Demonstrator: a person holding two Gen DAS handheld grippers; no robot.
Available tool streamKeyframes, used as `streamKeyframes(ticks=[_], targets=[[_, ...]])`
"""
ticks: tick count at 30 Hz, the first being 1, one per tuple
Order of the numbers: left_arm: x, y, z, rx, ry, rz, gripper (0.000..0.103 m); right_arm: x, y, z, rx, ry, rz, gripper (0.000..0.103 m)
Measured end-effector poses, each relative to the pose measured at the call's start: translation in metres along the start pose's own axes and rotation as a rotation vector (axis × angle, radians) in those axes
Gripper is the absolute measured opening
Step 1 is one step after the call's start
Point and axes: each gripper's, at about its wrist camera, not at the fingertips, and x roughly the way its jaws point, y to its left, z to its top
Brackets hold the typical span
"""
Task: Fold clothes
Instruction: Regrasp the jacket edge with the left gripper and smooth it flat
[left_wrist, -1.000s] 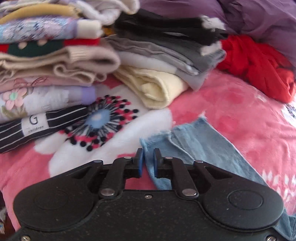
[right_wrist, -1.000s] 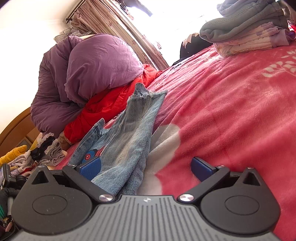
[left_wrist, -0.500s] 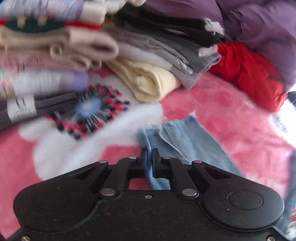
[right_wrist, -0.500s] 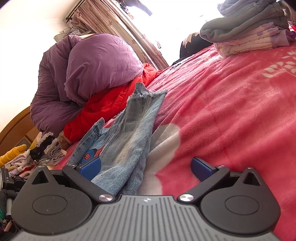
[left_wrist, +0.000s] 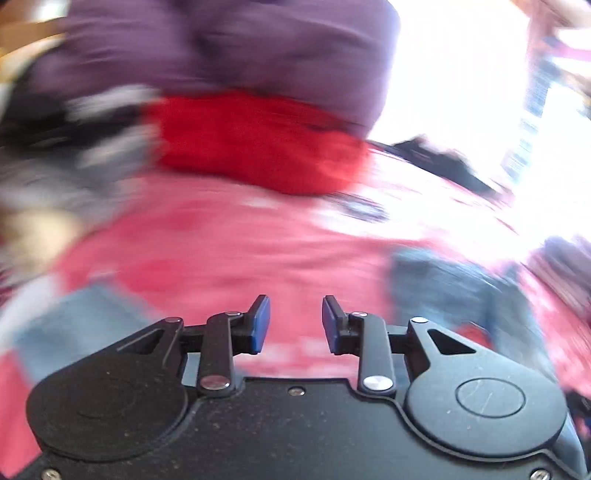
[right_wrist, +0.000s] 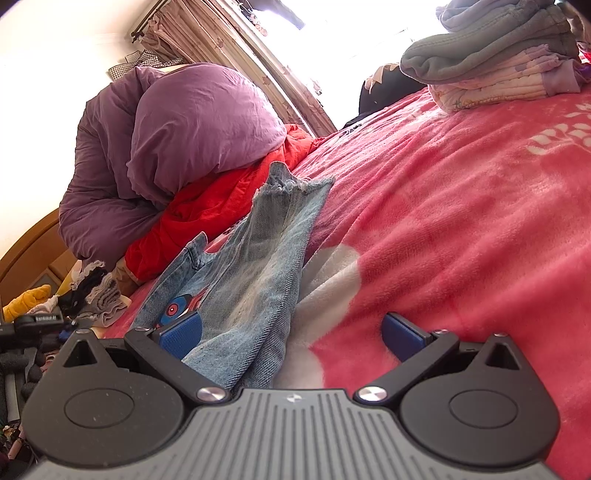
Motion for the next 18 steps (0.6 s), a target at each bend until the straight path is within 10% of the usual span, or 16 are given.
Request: streamKeyframes(ticks=[11,12,18], targets=[[0.055,-0.049,-0.009,0.118,0.155,-0.169,0.026,0.0,-0.004,0.0,0.002,-0.003,0.007,0.103],[0.059,-0.045,-0.011,0.091,0.172,-0.164,0.008,0.0,-0.004,0.0,0.002,-0.004,0.007,0.103],[0.071,0.01,-0.015,-0.203,0.222,-0.064,0.006,0.0,-0.004,0.001,0.004,-0.005,0.01,0.103]])
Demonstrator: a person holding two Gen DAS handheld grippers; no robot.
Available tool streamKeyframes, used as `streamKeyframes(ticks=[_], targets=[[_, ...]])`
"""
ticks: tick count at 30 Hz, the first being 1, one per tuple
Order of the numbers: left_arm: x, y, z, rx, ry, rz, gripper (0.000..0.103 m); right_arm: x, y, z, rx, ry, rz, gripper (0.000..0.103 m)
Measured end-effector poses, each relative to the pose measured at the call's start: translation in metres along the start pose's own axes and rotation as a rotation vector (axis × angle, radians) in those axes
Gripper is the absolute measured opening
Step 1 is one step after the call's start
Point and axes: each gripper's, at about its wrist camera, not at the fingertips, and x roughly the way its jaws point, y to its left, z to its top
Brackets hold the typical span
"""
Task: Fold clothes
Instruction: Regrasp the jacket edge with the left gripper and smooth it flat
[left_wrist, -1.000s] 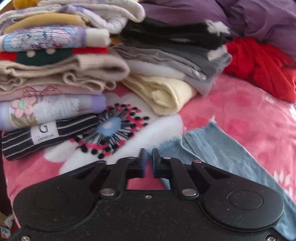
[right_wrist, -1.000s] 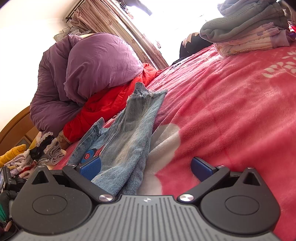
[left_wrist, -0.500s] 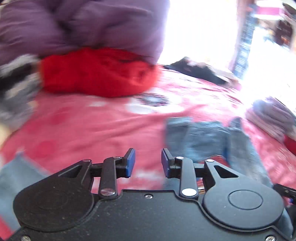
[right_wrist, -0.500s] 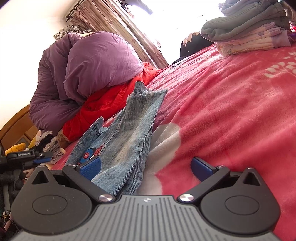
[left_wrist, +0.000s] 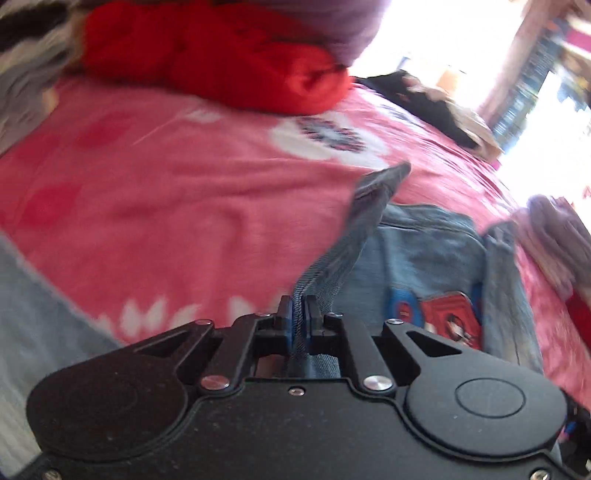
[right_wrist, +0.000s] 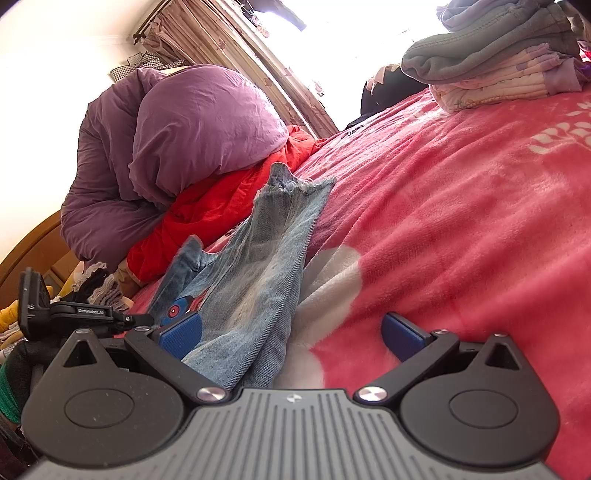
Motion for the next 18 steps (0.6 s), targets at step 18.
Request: streamKeyframes(ticks=[18], targets=[[-0.003,-0.062,0.034,0.253,-0.156,-0.088,0.021,0.0,0.0,0.0,0.003,-0.001,0.003,0.103]])
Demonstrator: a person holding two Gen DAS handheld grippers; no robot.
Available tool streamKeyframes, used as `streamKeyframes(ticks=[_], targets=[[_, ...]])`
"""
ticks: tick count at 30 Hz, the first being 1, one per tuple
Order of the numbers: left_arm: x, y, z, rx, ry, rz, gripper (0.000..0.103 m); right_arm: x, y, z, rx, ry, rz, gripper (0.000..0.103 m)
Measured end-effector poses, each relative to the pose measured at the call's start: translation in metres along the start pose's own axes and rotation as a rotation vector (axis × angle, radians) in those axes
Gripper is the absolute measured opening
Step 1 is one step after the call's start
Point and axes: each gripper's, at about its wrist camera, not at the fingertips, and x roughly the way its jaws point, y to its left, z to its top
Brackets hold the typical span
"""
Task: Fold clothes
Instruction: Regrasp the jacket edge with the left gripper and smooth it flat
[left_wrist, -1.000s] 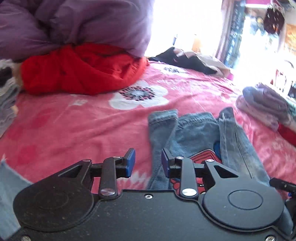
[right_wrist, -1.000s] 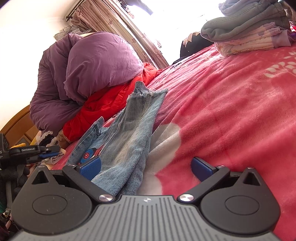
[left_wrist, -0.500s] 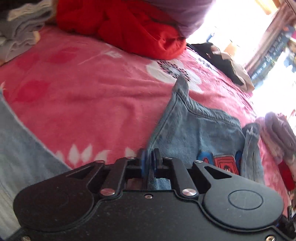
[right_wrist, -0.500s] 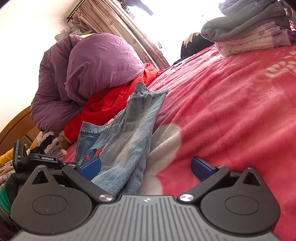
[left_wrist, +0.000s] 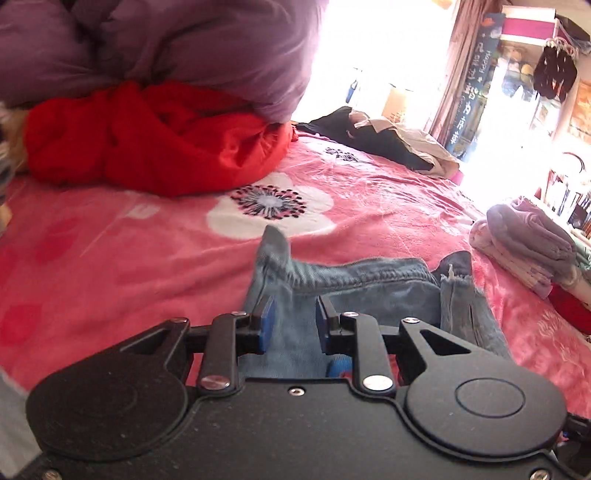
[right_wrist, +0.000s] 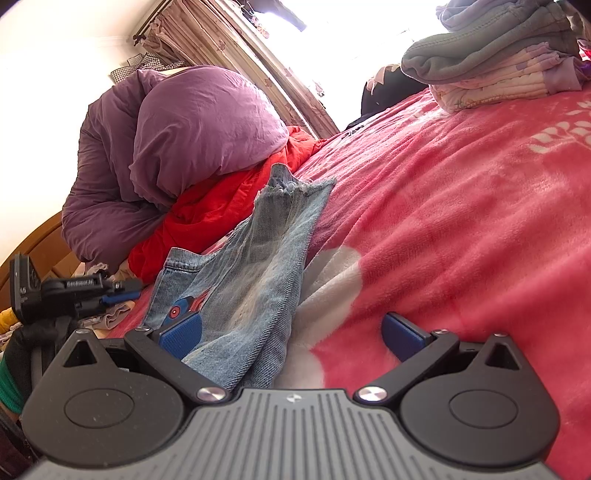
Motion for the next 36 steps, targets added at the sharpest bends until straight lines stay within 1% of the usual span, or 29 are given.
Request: streamKeyframes(ticks=[1,2,3,4,5,6,8,9,11,12,13,14,16,17,18,19,20,22,24,27,28,29,30,32,33,35,36], targets=[[0.01,0.0,0.005,0.003,0.009,0.001,0.021,0.0,0.0,0.0,0.0,0.0,0.0,0.103],[0.023,0.002,0.009,-0.007,0.031,0.021,0.021,0.0,0.0,0.0,0.0,0.0,0.0,0.103],[0.039,0.007,0.012,-0.035,0.084,0.056,0.021,0.0,0.0,0.0,0.0,-0.001,0.001,0.103],[0.058,0.017,0.013,-0.077,0.164,0.095,0.021,0.001,0.0,0.0,0.001,-0.001,0.002,0.103],[0.074,0.028,0.011,-0.127,0.228,0.116,0.02,0.001,0.0,0.0,0.001,-0.001,0.003,0.103],[0.08,0.04,0.01,-0.193,0.244,0.104,0.016,0.001,-0.001,0.0,0.001,-0.002,0.003,0.103],[0.076,0.061,0.013,-0.344,0.243,0.052,0.013,0.001,-0.001,0.0,0.002,-0.002,0.005,0.103],[0.071,0.067,0.016,-0.399,0.227,0.025,0.013,0.001,-0.001,-0.001,0.002,-0.003,0.006,0.103],[0.056,0.069,0.02,-0.42,0.126,-0.033,0.014,0.001,-0.002,-0.001,0.004,-0.006,0.01,0.103],[0.05,0.069,0.022,-0.42,0.083,-0.054,0.016,0.001,-0.002,-0.001,0.005,-0.007,0.011,0.103],[0.051,0.068,0.023,-0.413,0.068,-0.054,0.018,0.001,-0.002,-0.001,0.004,-0.007,0.011,0.103],[0.058,0.067,0.023,-0.391,0.085,-0.037,0.021,0.001,-0.003,-0.001,0.005,-0.007,0.012,0.103],[0.079,0.064,0.02,-0.331,0.175,0.035,0.021,0.0,-0.003,-0.001,0.006,-0.008,0.013,0.103],[0.081,0.064,0.02,-0.326,0.175,0.066,0.015,0.0,-0.003,-0.001,0.006,-0.008,0.013,0.103],[0.077,0.065,0.024,-0.347,0.165,0.078,0.014,0.0,-0.003,0.0,0.006,-0.007,0.013,0.103],[0.067,0.066,0.026,-0.369,0.134,0.082,0.014,0.0,-0.002,0.0,0.006,-0.007,0.012,0.103],[0.056,0.064,0.027,-0.368,0.101,0.086,0.02,0.0,-0.002,-0.001,0.005,-0.007,0.011,0.103],[0.029,0.06,0.023,-0.319,0.071,0.094,0.022,0.001,-0.001,-0.001,0.004,-0.006,0.01,0.103],[-0.001,0.058,0.01,-0.301,0.051,0.1,0.022,0.001,-0.001,-0.001,0.005,-0.006,0.01,0.103],[-0.048,0.062,-0.018,-0.323,0.041,0.128,0.022,0.001,0.0,-0.001,0.005,-0.005,0.008,0.103],[-0.065,0.064,-0.029,-0.33,0.03,0.155,0.022,0.001,0.0,-0.001,0.005,-0.004,0.008,0.103],[-0.082,0.068,-0.04,-0.339,0.017,0.199,0.023,0.001,0.0,-0.001,0.005,-0.003,0.007,0.103],[-0.099,0.074,-0.052,-0.353,0.009,0.257,0.026,0.001,0.0,0.0,0.005,-0.002,0.007,0.103],[-0.128,0.091,-0.072,-0.431,-0.008,0.366,0.029,0.001,0.0,0.001,0.005,-0.001,0.006,0.103],[-0.14,0.102,-0.082,-0.496,-0.016,0.39,0.031,0.0,0.0,0.001,0.004,0.0,0.004,0.103],[-0.161,0.121,-0.099,-0.639,-0.027,0.402,0.038,0.0,0.001,0.002,0.003,0.003,0.001,0.103],[-0.169,0.126,-0.107,-0.693,-0.036,0.398,0.039,0.0,0.001,0.002,0.002,0.004,-0.001,0.103]])
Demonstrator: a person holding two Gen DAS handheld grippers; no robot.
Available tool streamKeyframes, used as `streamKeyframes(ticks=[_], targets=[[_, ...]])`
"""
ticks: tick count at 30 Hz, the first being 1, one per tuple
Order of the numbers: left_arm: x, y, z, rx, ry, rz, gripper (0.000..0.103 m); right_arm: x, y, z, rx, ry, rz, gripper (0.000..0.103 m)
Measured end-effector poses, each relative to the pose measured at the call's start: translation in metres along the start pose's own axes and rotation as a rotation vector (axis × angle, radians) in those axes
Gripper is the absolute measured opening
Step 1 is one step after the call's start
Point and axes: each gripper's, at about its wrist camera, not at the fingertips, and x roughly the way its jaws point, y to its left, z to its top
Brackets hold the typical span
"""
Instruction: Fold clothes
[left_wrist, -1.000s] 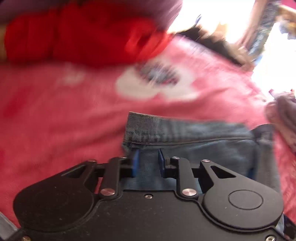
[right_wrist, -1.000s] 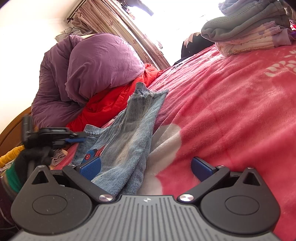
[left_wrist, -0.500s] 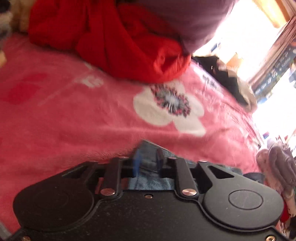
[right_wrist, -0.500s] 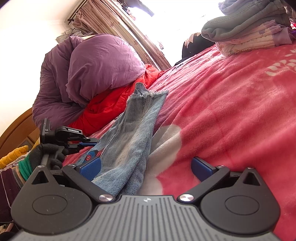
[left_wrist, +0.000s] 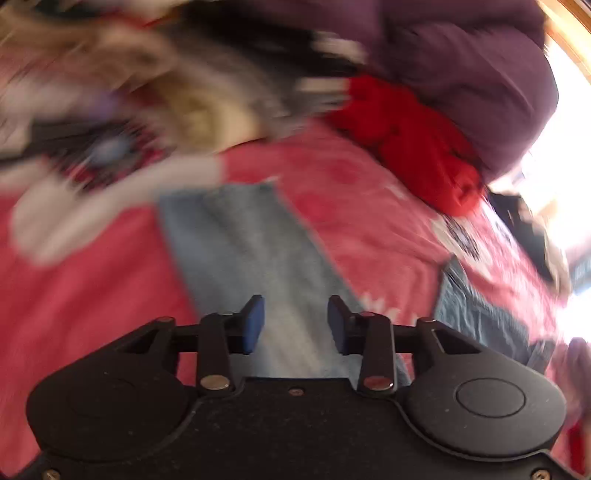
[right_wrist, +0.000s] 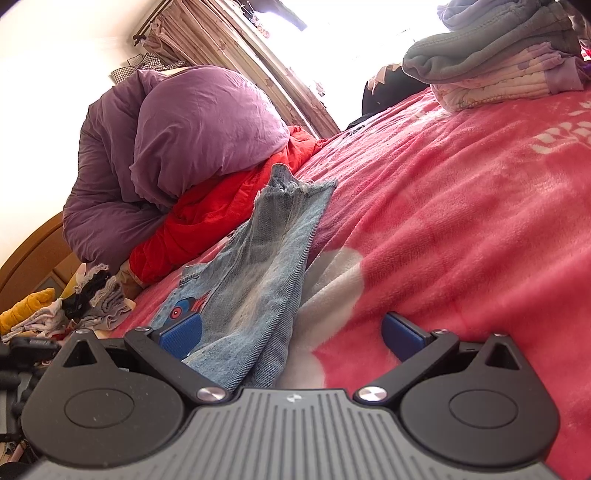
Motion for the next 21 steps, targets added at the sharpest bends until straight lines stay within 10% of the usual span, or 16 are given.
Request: streamKeyframes(ticks=[9,11,13,16,21], targets=[[-0.001,-0.032,-0.038,0.025,0.2,-0.312,0.043,-0.03,0.017,0.004,0.009,0.025,-0.076,0.103],[0.016,-0.036,-0.049,0.061,0.26,-0.241,0.046,-0.042,0.023,0.005,0.006,0.04,-0.09,0.103],[0.014,-0.026,-0.048,0.06,0.182,-0.074,0.017,-0.056,0.028,0.005,0.007,0.049,-0.101,0.103],[-0.008,-0.003,-0.027,-0.065,0.052,-0.018,0.023,-0.083,0.032,0.001,0.062,0.047,-0.109,0.103],[-0.021,-0.013,-0.026,-0.054,0.012,-0.118,0.035,-0.116,0.037,-0.005,0.103,0.029,-0.133,0.103]])
